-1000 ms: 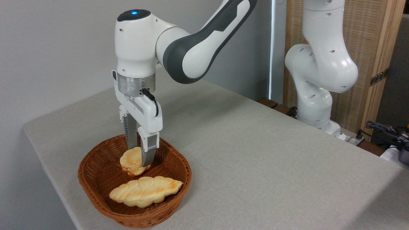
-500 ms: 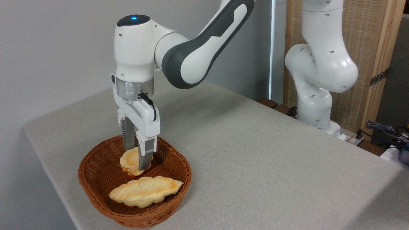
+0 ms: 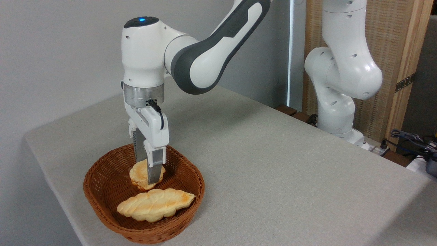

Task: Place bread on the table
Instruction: 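Lift the round bun out of the basket and carry it beside the basket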

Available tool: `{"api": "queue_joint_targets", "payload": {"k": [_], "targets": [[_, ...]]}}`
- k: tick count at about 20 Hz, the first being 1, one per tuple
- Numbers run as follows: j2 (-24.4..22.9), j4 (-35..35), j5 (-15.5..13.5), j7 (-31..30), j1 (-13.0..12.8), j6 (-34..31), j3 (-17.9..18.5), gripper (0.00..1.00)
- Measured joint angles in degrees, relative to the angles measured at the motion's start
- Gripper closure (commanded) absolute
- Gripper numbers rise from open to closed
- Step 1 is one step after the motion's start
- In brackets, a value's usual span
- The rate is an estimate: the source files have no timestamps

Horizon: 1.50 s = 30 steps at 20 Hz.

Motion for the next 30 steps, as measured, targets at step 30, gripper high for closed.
{"api": "queue_joint_targets", "payload": {"k": [30], "targets": [[-15.08,-0.95,-1.3,-6.41,0.64,-21.86,4.49,0.45]]}}
